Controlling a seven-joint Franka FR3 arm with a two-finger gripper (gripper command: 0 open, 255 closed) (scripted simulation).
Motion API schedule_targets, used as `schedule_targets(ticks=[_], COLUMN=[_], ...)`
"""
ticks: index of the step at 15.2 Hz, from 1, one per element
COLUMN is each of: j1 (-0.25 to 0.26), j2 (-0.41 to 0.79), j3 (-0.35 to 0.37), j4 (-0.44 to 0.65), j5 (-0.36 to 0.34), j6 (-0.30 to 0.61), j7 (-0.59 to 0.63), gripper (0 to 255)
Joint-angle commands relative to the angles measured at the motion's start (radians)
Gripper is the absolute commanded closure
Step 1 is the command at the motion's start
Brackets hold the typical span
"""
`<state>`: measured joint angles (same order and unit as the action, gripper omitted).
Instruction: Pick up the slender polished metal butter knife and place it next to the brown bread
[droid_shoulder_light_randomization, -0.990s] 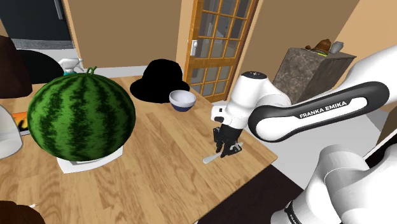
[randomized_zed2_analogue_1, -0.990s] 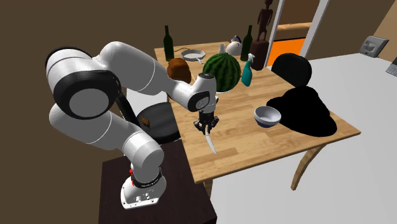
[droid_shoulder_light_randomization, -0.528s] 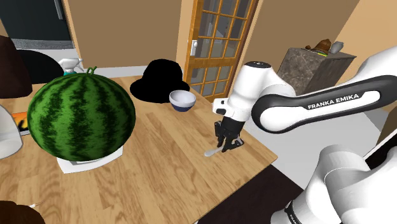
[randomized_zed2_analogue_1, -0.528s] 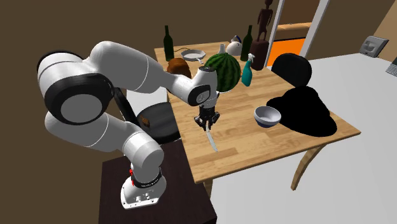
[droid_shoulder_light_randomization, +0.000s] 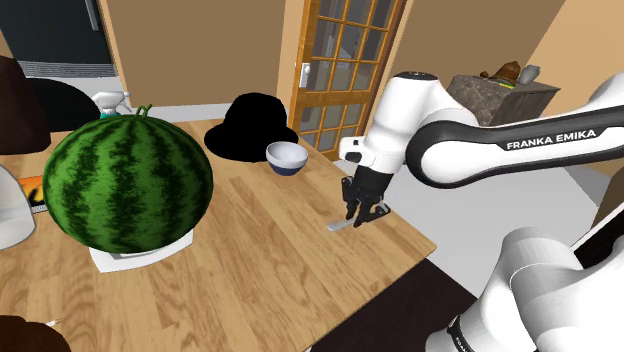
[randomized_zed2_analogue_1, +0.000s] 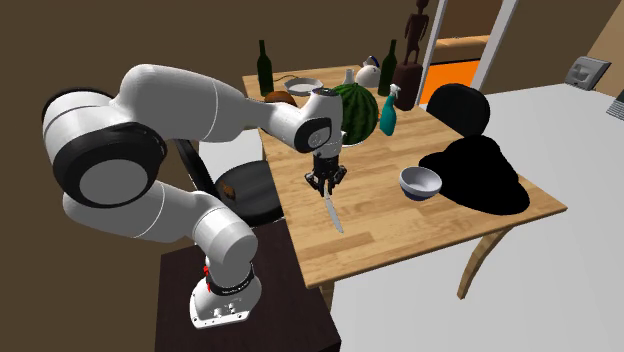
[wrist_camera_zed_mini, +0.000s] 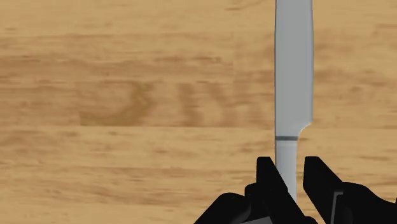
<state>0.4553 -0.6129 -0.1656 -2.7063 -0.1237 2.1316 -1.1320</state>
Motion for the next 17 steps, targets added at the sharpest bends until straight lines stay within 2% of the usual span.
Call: schedule_targets(ticks=[1, 17], j1=[0.001, 0.007], j2=[-0.016, -0.067], j3=[0.004, 0.023], j4=[0.018, 0.201], j5=[0.003, 0.019], j6=[-0.034, -0.269], j7=[0.001, -0.004], gripper=[255, 255])
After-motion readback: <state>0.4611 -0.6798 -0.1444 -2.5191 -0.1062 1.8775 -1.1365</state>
